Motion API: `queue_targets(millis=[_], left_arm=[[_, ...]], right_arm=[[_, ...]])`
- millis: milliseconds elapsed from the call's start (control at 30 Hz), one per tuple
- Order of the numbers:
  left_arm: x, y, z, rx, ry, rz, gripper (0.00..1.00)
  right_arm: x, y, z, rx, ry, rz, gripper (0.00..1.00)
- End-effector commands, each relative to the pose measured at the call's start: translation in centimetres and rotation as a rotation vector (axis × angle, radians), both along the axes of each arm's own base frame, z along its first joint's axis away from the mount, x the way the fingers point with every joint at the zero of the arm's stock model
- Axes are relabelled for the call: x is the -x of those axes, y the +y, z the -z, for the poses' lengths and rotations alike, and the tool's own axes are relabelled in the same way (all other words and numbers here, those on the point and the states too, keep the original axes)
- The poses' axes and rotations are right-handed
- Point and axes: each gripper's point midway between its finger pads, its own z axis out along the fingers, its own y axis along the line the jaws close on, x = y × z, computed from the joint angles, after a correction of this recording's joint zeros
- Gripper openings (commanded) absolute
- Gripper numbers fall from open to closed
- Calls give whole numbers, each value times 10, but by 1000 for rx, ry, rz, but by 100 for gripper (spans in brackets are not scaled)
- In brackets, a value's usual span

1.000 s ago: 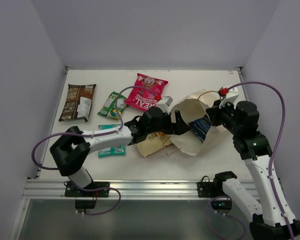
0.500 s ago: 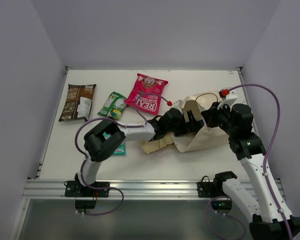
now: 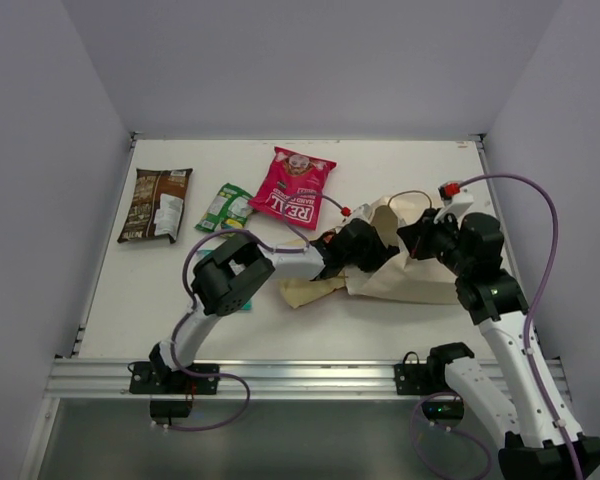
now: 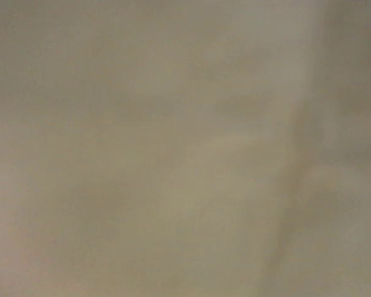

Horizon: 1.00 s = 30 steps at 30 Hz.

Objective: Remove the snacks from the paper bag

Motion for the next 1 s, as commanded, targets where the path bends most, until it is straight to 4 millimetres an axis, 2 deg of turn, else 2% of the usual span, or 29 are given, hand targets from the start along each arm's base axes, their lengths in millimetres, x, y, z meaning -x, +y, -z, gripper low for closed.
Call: queue_targets(millis=[0,67,100,133,167,200,233,267,300,400,467,500,533,567,633,667,700,733,767,833,867,933,967], left_arm=[[3,-9,-21,44,-38,33,1],[2,1,-24,18,-81,32,0],[1,5,-43,31,-112,30,0],[3,14,-42,11,-118,24,0],[0,22,-49,5,-143,22,0],[0,30,-74,28,-177,16,0],[-2,38,-79,17,-193,4,0],[-1,51,-75,-18,-202,6,0],[-2,60,-99,-1,-234,-5,0],[-1,87,-123,-10,-280,-20,0],[-2,104,-132,-28,-290,-30,0],[0,117,-149,-12,-315,-40,0],[-6,130,-157,-18,-330,-66,0],[-2,146,-177,-14,-359,-78,0],[-17,184,-177,-62,-371,-170,0],[-15,205,-193,-56,-388,-204,0],[-16,221,-190,-72,-383,-232,0],[-24,246,-188,-108,-375,-280,0],[-19,266,-196,-126,-381,-307,0],[-30,311,-199,-200,-392,-422,0],[-23,331,-206,-221,-401,-461,0],[-32,380,-211,-304,-417,-592,0],[-27,398,-214,-333,-416,-628,0]], right_arm=[[-2,3,-30,-38,-111,-12,0],[-4,-3,-25,-13,-102,21,0],[-5,-7,-23,-2,-100,42,0],[-5,-11,-21,11,-93,59,0],[-7,-19,-18,26,-91,105,0],[-8,-24,-16,36,-85,132,0],[-8,-28,-12,47,-76,153,0],[-9,-36,-11,61,-74,202,0],[-9,-40,-8,67,-67,225,0],[-10,-52,-3,91,-62,287,0],[-10,-58,-1,102,-53,319,0],[-11,-64,-1,112,-52,350,0],[-10,-65,1,119,-46,356,0],[-10,-68,1,125,-44,367,0],[-9,-72,2,131,-37,390,0],[-9,-72,2,132,-39,391,0],[-9,-72,2,131,-37,392,0],[-9,-73,2,131,-34,398,0],[-9,-72,-1,127,-37,396,0],[-9,-70,-2,126,-33,386,0],[-9,-70,-3,123,-32,384,0],[-9,-68,-7,118,-37,375,0],[-9,-66,-7,114,-35,364,0]])
